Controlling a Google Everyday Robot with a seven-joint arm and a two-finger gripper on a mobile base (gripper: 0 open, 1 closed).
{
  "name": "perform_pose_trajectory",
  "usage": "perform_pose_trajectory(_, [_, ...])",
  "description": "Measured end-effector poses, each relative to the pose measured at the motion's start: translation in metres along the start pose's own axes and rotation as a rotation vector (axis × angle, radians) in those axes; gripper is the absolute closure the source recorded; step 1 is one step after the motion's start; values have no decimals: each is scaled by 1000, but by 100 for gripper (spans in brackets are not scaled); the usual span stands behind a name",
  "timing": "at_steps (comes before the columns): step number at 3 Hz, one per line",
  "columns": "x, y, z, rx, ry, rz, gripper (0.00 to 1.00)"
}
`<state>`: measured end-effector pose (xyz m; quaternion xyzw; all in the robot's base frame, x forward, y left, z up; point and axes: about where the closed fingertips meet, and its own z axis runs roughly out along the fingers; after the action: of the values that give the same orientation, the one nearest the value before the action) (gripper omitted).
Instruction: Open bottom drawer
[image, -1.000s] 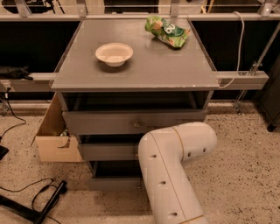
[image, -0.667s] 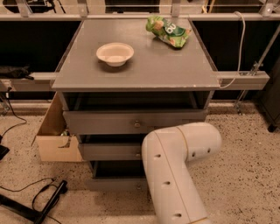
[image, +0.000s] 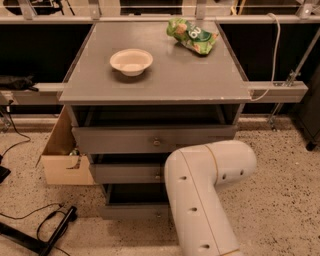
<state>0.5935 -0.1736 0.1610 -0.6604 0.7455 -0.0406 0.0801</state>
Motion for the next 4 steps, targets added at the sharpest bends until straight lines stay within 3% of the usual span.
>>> perform_pose_trajectory(4, [0,22,-10,0,-62,19,100])
